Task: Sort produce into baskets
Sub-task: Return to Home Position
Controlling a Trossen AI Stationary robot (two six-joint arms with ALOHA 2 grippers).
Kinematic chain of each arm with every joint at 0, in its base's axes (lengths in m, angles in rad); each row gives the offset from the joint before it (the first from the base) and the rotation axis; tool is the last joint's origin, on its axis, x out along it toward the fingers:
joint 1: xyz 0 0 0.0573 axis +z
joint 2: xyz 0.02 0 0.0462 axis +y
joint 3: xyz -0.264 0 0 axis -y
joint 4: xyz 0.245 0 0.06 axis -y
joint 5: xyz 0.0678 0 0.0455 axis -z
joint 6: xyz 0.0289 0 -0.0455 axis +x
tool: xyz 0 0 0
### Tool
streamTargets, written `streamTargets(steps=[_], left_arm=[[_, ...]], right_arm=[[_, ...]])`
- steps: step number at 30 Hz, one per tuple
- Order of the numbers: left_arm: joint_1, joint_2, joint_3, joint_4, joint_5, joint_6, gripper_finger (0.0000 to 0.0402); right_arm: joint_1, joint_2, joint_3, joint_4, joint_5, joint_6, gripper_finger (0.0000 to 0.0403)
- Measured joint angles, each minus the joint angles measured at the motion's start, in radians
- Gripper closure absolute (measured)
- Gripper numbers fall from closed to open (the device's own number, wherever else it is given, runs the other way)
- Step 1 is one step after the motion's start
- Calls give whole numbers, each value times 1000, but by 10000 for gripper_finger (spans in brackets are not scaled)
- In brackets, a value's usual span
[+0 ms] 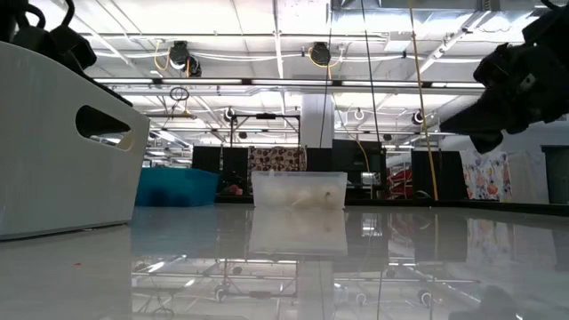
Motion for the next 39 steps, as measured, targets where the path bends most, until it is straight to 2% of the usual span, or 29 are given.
streamTargets(steps=[5,8,12,39], left_arm=[[0,0,0,-10,-5,9,121],[0,-1,0,-4,-7,31,120],[0,-1,0,-6,-6,29,120],[0,-1,0,-6,0,29,120]], right_arm=[[0,-7,-38,114,-53,-49,402],[0,-11,-37,134,-39,-90,403],[0,-11,-37,133,9,-96,403],[0,-11,-37,132,5,-77,403]])
